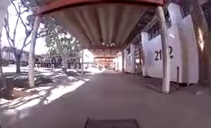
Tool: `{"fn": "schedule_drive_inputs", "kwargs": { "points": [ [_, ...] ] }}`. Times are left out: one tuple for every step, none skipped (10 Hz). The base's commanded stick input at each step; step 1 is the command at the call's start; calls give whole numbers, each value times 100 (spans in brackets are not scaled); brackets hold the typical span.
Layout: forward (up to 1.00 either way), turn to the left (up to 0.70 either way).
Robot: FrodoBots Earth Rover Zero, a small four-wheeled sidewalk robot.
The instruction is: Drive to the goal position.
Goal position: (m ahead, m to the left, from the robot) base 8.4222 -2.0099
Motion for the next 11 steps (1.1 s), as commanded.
{"fn": "schedule_drive_inputs", "kwargs": {
  "points": [
    [70, 0],
    [70, 0],
    [70, 0],
    [70, 0],
    [70, 0],
    [70, 0],
    [70, 0],
    [70, 0],
    [70, 0],
    [70, 0],
    [70, 0]
  ]
}}
